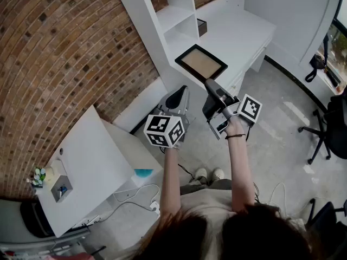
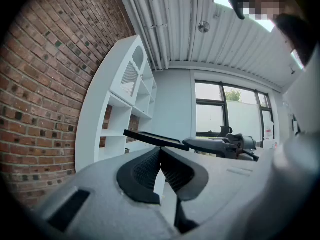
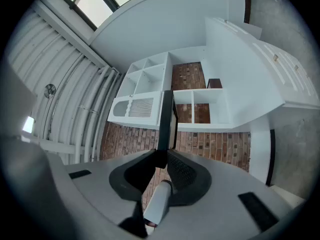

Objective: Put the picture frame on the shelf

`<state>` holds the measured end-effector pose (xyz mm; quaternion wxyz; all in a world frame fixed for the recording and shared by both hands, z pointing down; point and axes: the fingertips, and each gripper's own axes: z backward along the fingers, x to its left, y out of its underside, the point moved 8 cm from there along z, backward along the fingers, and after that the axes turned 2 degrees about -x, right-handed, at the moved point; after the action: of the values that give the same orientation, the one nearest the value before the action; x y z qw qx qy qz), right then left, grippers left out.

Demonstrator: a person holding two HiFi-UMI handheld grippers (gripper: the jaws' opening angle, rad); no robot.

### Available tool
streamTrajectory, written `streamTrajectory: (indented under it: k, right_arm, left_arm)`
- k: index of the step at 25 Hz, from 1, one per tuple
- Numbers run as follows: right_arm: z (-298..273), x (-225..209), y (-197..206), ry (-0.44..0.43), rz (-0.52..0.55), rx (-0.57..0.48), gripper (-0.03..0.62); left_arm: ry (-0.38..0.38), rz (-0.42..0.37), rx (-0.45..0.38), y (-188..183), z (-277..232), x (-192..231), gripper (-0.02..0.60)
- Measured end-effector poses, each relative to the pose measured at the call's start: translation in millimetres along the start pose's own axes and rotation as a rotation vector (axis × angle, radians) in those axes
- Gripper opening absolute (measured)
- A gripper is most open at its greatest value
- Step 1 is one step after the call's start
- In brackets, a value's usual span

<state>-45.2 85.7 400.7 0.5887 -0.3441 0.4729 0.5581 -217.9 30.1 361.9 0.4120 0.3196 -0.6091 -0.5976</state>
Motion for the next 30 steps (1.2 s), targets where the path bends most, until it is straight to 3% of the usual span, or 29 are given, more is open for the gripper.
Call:
streamTrajectory:
  k: [15,30]
  right_arm:
    - [4.6,-3.3,-24.2,0.024,0.011,0.033,0.067]
    - [16.1,-9.3,-50.1,0.026,-0.020,0.083,0.067]
  left_arm:
    - [-0.017,-0.008,0.010,3.9,-20.3,-14.7,0.011]
    - [-0.107,-0.006,-0.008,11.8,-30.9,-39.9,0.011]
